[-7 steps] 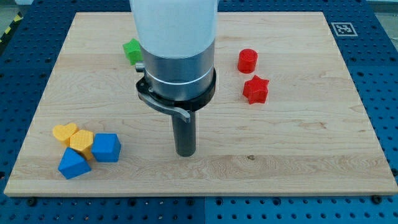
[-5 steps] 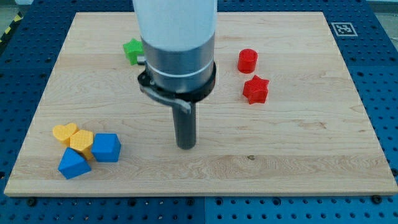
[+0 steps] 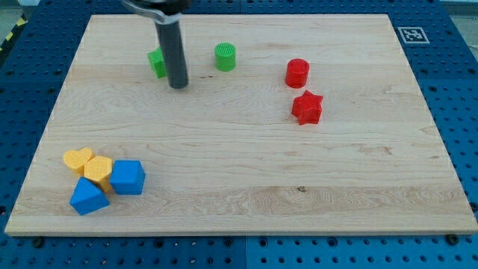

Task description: Push the green star to the top left

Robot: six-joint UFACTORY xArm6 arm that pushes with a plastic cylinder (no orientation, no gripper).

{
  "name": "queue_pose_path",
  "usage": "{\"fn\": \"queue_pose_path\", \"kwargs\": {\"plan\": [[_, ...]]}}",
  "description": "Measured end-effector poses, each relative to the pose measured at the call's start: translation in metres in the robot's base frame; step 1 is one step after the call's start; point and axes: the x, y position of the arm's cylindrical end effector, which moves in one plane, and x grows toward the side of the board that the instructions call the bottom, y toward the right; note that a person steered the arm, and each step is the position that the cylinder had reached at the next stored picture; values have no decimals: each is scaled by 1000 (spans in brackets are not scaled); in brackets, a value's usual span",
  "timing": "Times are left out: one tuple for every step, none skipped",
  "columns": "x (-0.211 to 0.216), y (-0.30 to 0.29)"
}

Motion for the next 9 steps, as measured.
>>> {"fn": "queue_pose_path", "kwargs": {"plan": [[-25, -22], [-41, -24], [-44, -24], [-58, -29], [-74, -43], [-89, -49], [-97, -51], [-97, -41], [-97, -35]]}}
